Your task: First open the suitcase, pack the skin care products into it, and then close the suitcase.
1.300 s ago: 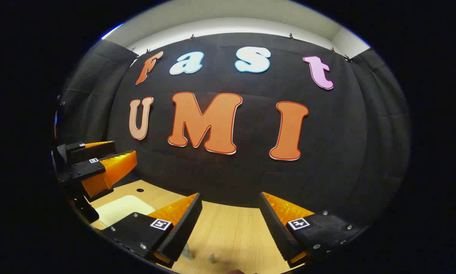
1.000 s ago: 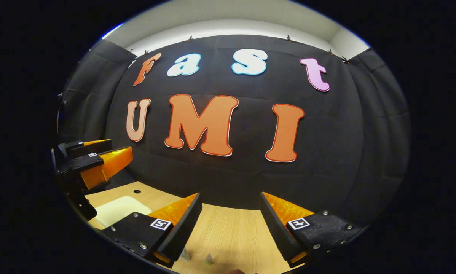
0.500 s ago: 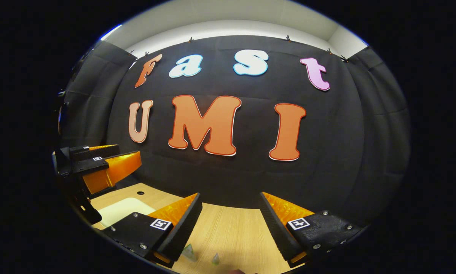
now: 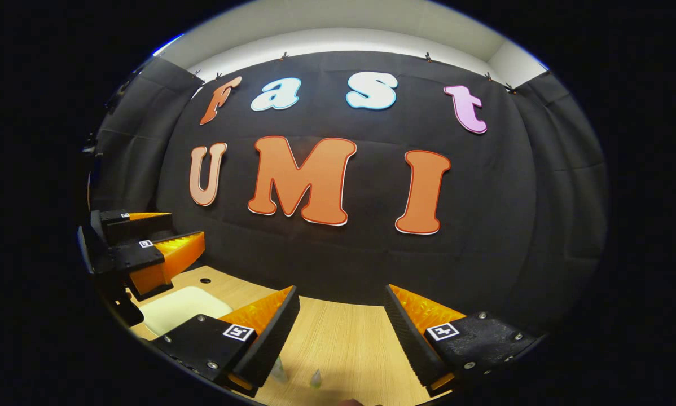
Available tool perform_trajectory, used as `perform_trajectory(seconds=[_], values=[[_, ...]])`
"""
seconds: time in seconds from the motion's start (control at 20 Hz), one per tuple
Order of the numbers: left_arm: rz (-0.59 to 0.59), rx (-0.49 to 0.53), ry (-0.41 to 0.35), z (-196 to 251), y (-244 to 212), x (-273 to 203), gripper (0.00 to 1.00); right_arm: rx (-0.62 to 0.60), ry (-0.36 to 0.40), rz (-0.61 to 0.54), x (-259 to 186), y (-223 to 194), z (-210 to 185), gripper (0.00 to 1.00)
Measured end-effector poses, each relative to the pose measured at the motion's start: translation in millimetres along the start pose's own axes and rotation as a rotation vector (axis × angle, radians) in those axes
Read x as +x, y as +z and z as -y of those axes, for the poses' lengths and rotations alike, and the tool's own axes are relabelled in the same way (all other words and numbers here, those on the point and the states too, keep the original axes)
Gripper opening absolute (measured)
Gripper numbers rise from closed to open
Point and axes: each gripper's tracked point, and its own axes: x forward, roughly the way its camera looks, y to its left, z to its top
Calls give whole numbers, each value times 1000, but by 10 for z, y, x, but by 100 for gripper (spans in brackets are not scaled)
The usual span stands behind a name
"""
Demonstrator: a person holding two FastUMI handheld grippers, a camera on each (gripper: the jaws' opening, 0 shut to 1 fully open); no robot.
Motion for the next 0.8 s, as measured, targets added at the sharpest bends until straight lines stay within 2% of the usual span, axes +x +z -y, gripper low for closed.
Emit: perform_trajectory(seconds=[0.35, 0.8], values=[[-101, 204, -40, 177, -573, -71, 98, -13, -14, -2, -79, -30, 150, 95], [-289, 488, -149, 486, -1670, -195, 97, -8, -53, -31, -148, -175, 473, 95]])
